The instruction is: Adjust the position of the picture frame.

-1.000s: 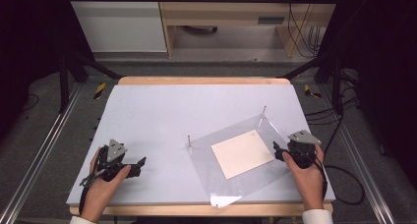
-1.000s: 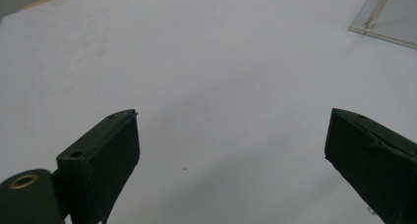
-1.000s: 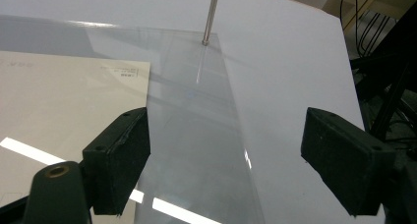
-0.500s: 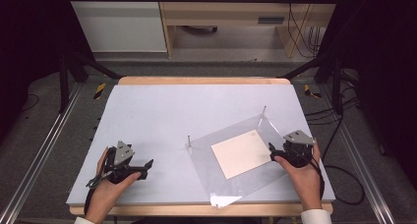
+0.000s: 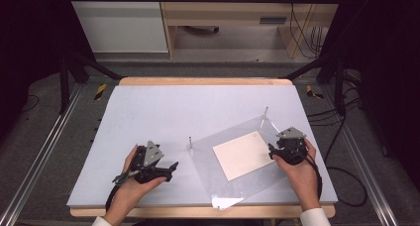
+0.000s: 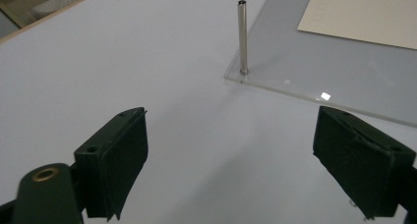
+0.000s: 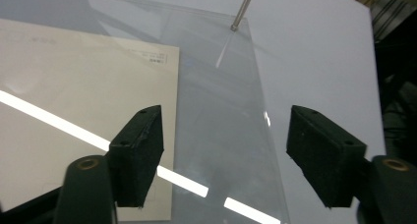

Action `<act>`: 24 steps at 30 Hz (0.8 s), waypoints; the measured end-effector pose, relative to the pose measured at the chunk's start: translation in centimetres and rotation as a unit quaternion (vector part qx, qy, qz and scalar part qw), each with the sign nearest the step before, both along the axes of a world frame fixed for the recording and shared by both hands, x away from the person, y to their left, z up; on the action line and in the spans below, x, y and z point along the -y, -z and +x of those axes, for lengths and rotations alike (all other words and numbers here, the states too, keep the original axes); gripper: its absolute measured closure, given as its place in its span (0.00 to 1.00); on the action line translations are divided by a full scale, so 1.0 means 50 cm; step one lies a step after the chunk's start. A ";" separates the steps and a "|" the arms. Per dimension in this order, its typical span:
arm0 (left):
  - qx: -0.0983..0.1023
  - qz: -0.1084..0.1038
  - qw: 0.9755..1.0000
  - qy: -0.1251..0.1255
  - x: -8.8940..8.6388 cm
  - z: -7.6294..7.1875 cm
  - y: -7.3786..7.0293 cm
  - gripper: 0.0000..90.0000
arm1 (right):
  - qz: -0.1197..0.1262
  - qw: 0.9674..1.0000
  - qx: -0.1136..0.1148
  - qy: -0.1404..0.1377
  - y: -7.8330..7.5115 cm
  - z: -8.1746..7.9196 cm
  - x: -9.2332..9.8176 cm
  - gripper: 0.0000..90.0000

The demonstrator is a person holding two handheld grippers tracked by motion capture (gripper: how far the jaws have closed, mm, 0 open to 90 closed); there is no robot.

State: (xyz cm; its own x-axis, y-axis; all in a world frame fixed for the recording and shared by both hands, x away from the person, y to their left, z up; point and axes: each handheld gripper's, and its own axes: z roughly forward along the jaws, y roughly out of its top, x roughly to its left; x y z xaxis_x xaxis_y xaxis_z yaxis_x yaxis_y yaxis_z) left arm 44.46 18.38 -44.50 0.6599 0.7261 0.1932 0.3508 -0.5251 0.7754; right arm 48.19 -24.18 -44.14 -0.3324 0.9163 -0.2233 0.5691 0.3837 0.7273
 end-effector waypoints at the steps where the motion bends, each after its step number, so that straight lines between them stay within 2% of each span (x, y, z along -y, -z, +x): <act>1: -0.004 0.001 1.000 0.003 0.007 0.010 0.000 0.17 | 0.008 1.000 -0.002 -0.004 -0.003 0.005 0.002 0.42; 3: -0.010 -0.007 1.000 -0.001 0.026 0.030 0.002 0.19 | -0.010 1.000 -0.011 -0.019 -0.008 0.024 0.003 0.45; 4: -0.008 0.000 1.000 0.002 0.034 0.040 0.000 0.20 | -0.017 0.999 -0.014 -0.024 -0.010 0.035 0.004 0.48; 5: -0.003 0.008 1.000 0.003 0.042 0.049 -0.001 0.21 | -0.012 0.999 -0.021 -0.026 -0.013 0.047 0.005 0.48; 6: -0.002 0.005 1.000 -0.001 0.051 0.058 0.000 0.22 | -0.006 0.999 -0.026 -0.031 -0.015 0.060 0.008 0.49; 7: -0.002 0.005 1.000 -0.001 0.051 0.058 0.000 0.23 | -0.006 0.999 -0.026 -0.031 -0.015 0.060 0.008 0.49; 8: -0.007 -0.001 1.000 -0.006 0.066 0.073 0.001 0.24 | 0.000 0.999 -0.031 -0.039 -0.023 0.089 0.011 0.52; 9: -0.014 0.005 1.000 -0.004 0.070 0.080 0.002 0.25 | 0.004 0.999 -0.033 -0.040 -0.026 0.098 0.011 0.53; 12: -0.024 -0.009 1.000 -0.015 0.087 0.095 0.013 0.31 | 0.013 0.998 -0.043 -0.055 -0.028 0.137 0.010 0.57; 16: -0.029 -0.014 0.999 -0.023 0.103 0.100 0.022 0.39 | 0.024 0.997 -0.054 -0.048 -0.017 0.189 0.009 0.66; 17: -0.028 -0.013 0.999 -0.026 0.108 0.101 0.024 0.39 | 0.024 0.997 -0.054 -0.048 -0.017 0.189 0.009 0.66; 18: -0.024 -0.021 0.999 -0.031 0.111 0.104 0.025 0.42 | 0.034 0.997 -0.053 -0.035 -0.015 0.215 0.011 0.67; 19: -0.024 -0.021 0.999 -0.031 0.111 0.104 0.025 0.43 | 0.040 0.997 -0.050 -0.035 -0.015 0.222 0.013 0.67; 20: -0.028 -0.030 0.998 -0.037 0.109 0.109 0.025 0.43 | 0.057 0.997 -0.049 -0.035 -0.013 0.231 0.014 0.69; 21: -0.030 -0.036 0.998 -0.041 0.108 0.111 0.026 0.43 | 0.064 0.996 -0.056 -0.038 -0.010 0.240 0.013 0.69; 24: -0.032 -0.041 0.998 -0.042 0.107 0.113 0.030 0.44 | 0.057 0.996 -0.057 -0.033 0.002 0.260 0.009 0.68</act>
